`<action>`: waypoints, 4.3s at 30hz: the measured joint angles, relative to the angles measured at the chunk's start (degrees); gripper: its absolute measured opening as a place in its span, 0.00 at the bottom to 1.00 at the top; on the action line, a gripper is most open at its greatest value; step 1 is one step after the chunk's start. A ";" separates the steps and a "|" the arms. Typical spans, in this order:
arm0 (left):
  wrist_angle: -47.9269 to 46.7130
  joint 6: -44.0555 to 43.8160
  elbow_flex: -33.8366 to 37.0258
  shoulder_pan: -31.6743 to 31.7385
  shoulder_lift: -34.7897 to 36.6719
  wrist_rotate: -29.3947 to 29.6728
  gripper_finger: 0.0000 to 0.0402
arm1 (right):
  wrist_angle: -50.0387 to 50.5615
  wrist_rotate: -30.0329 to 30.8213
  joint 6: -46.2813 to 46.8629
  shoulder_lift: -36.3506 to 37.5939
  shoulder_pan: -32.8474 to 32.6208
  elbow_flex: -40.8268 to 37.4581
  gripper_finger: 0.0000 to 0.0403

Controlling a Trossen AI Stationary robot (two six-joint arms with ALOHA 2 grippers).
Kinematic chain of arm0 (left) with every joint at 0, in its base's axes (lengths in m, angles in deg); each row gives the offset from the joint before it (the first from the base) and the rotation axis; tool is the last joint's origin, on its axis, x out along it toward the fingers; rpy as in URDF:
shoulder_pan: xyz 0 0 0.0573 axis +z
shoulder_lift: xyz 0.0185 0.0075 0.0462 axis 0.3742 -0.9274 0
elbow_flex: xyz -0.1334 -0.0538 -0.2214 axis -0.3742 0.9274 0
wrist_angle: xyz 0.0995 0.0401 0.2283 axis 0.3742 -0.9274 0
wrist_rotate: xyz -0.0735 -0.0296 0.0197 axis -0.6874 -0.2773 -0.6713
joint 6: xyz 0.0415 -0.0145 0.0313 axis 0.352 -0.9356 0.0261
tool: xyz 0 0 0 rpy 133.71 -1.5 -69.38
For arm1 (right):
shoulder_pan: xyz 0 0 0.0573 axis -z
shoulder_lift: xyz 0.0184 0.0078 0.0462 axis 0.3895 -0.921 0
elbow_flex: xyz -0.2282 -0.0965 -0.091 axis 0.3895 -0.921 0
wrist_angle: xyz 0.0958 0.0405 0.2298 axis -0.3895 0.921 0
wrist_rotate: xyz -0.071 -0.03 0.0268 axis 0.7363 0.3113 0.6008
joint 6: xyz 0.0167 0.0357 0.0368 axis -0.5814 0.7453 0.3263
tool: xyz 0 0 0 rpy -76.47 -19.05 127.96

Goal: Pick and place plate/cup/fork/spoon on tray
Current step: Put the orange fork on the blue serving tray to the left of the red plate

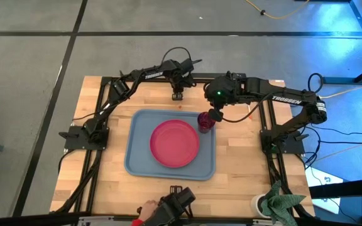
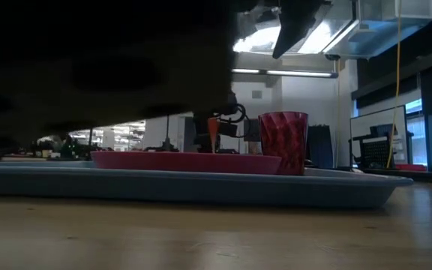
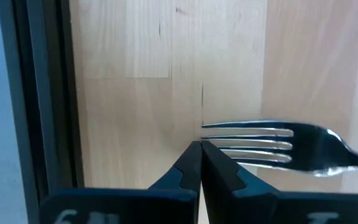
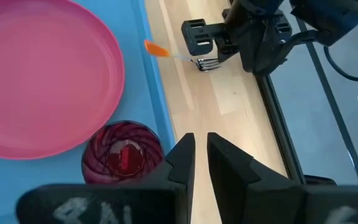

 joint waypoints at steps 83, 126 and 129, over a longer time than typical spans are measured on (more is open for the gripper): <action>-15.43 -69.40 0.11 -5.22 15.06 0.64 0.14 | 4.66 7.70 -0.02 0.17 -0.09 8.50 0.12; 0.24 -85.04 8.92 -7.73 7.72 1.79 0.14 | 4.63 7.74 -0.02 0.09 -0.09 8.52 0.12; 0.77 -85.06 8.92 -7.71 7.72 1.36 0.13 | 4.63 7.74 -0.02 0.09 -0.08 8.52 0.12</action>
